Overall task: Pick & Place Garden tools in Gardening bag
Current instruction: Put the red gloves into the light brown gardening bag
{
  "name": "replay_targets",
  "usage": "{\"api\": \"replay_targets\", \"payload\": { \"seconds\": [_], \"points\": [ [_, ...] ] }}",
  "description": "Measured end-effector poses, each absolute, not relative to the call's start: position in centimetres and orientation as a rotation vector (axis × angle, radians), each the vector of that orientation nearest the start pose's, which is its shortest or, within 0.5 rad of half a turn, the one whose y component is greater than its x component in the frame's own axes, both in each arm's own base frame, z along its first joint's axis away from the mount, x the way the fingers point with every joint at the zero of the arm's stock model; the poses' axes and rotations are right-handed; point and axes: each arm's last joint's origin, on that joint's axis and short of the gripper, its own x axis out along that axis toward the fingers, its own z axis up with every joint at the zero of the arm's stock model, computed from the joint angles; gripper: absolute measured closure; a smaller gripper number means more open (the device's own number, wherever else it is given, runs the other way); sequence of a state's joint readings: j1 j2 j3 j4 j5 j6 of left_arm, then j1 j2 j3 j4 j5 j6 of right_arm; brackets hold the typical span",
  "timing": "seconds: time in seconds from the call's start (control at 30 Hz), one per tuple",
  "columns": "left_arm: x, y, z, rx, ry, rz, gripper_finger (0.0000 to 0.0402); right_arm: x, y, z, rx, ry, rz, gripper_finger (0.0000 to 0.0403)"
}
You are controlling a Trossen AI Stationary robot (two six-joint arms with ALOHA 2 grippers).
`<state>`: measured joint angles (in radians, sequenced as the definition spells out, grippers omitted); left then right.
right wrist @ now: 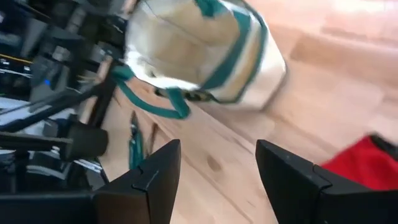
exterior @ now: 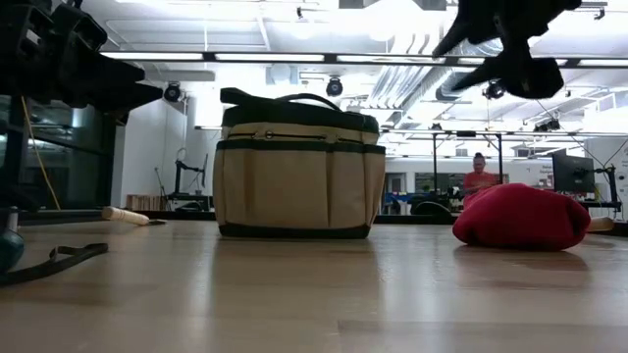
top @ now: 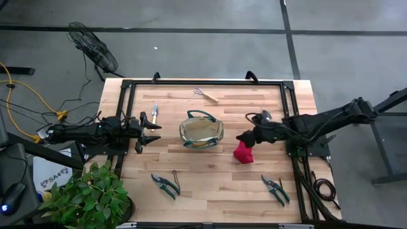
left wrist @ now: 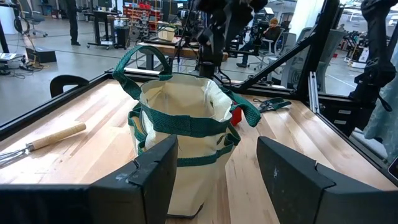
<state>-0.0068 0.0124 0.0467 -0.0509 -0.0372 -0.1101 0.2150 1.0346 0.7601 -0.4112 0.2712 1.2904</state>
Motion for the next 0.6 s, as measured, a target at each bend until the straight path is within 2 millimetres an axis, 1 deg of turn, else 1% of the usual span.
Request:
{"api": "replay_targets", "payload": {
  "seconds": [0.1,0.2,0.33,0.6],
  "points": [
    [9.5,0.0,17.4,-0.110,0.015,0.031,0.0188,21.0,3.6,24.9,1.105,0.620,-0.529,0.0202],
    [9.6,0.0,17.4,-0.110,0.015,0.031,0.0188,21.0,3.3,23.6,1.136,0.715,-0.628,0.0202],
    [9.6,0.0,17.4,-0.110,0.015,0.031,0.0188,21.0,2.9,22.3,1.167,0.800,-0.743,0.0202],
    [9.6,0.0,17.4,-0.110,0.015,0.031,0.0188,21.9,3.1,20.2,1.180,0.932,-0.798,0.0202]
  ]
}}
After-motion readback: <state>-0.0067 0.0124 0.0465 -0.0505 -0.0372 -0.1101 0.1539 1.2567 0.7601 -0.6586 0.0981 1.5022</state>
